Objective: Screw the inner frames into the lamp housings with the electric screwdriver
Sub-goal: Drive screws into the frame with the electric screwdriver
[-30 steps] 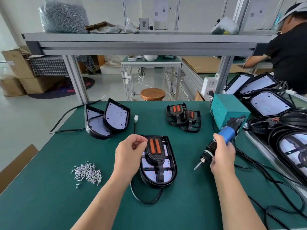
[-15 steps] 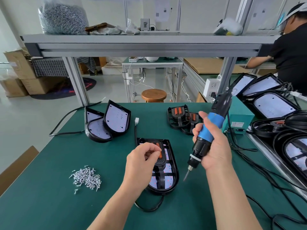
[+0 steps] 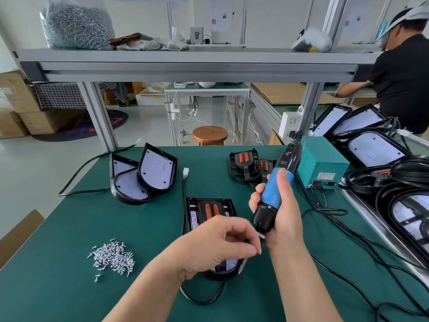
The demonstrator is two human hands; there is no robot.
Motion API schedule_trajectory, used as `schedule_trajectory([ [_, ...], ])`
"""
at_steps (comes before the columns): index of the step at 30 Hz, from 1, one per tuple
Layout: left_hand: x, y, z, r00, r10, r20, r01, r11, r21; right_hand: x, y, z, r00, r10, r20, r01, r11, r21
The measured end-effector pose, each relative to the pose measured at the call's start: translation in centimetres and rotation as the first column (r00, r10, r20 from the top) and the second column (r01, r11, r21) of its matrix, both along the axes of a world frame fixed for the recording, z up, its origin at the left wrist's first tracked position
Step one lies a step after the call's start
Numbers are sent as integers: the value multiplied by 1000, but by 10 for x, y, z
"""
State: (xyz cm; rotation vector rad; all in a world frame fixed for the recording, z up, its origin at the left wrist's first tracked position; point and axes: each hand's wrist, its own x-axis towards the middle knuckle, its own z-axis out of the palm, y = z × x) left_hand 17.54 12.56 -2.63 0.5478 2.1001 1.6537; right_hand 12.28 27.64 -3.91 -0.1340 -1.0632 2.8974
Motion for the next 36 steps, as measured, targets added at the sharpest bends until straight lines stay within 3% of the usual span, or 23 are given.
schedule_trajectory([
  [4,-2,5,2,1000,-6,-24,6,1000,-13,0,-1,-3,998,-26,-50,25,1000,-19],
  [7,0,7,1,971,32,-238,-72,984,-161,-2,3,0,993,-103,-52,109,985,133],
  [10,0,11,-1,867,8,-498,-230,893,-387,-4,6,3,980,-195,-32,197,950,242],
  [14,4,19,-9,728,-29,-685,-380,815,-438,3,-3,-2,947,-318,52,312,945,95],
  [18,9,14,-8,774,285,-566,-452,874,-178,5,7,-3,935,-344,85,351,932,-89],
  [20,5,3,-8,746,491,-449,-566,824,-39,5,15,0,940,-329,85,339,926,-166],
  [22,1,-5,-10,736,604,-305,-633,774,5,6,21,3,945,-319,65,326,919,-221],
  [25,0,-4,-16,750,631,-198,-646,763,-15,7,22,7,946,-320,58,324,907,-270],
  [30,-1,-4,-21,763,630,-140,-639,769,-24,6,21,12,911,-405,80,411,870,-271],
  [36,2,-3,-22,790,609,68,-613,784,99,8,19,18,883,-468,11,458,859,-228],
])
